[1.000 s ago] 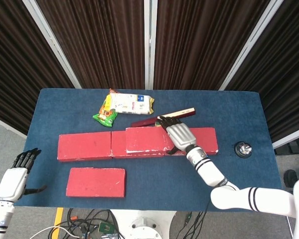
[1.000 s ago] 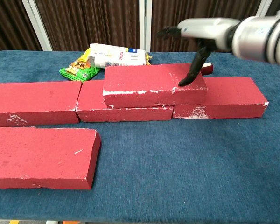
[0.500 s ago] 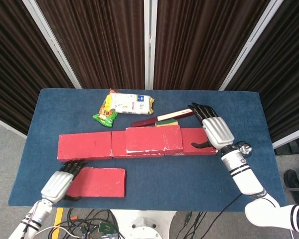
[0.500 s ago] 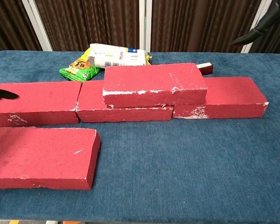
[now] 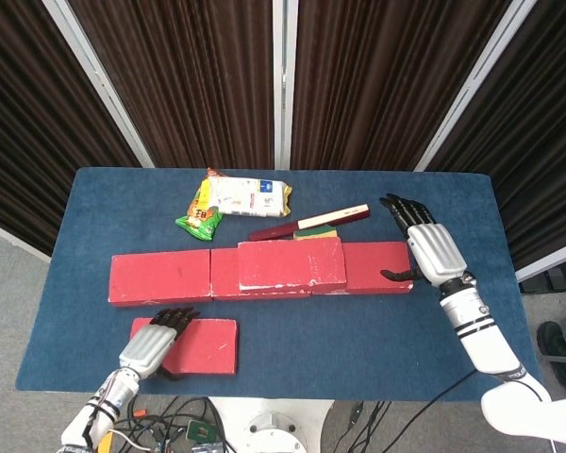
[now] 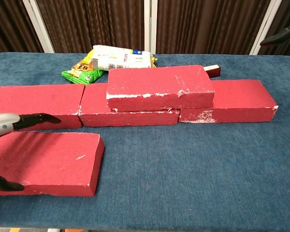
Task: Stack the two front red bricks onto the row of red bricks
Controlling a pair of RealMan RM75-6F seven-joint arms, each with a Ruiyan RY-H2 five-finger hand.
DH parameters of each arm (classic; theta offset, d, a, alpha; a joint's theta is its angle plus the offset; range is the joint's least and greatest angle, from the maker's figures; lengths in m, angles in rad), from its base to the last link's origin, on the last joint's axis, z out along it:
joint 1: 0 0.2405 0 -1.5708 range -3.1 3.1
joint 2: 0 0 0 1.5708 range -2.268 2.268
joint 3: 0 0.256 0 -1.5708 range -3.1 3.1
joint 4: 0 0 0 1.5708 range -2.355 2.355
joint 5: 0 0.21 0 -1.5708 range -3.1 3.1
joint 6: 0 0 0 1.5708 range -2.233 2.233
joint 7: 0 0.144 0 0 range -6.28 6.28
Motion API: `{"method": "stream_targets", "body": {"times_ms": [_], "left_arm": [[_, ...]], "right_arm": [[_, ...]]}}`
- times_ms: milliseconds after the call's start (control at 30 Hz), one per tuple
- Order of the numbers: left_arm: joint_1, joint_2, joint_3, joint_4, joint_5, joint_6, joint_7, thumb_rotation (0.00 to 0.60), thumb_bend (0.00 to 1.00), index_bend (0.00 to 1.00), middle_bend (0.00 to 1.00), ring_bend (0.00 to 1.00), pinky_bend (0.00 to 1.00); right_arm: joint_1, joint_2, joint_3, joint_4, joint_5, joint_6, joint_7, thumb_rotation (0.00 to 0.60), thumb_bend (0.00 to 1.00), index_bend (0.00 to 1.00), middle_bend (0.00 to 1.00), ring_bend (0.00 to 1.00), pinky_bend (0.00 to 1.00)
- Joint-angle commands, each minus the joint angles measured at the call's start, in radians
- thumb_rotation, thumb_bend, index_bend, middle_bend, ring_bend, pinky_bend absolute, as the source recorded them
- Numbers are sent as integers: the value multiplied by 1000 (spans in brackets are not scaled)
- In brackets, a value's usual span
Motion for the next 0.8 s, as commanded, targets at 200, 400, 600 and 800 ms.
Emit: {"method": "stream_targets", "body": {"times_ms": [200, 400, 600, 800], "left_arm": [[-46, -5, 2, -1, -80, -27, 9, 600, 0, 0, 0, 0, 0], [-58, -21, 11, 24, -99, -10, 22, 600, 0, 0, 0, 0, 0], [-79, -34, 16, 42, -145, -12, 37, 600, 0, 0, 0, 0, 0], [-93, -44, 23, 54, -166, -5, 52, 600, 0, 0, 0, 0, 0]], "right_arm": [[-5, -5, 12, 18, -3, -20, 8, 600, 0, 0, 0, 0, 0], [-9, -14, 17, 28, -7, -29, 8, 600, 0, 0, 0, 0, 0], [-13, -17, 20, 32, -10, -42, 10, 600, 0, 0, 0, 0, 0], [-20, -25, 24, 46, -15, -46, 25, 600, 0, 0, 0, 0, 0]]}}
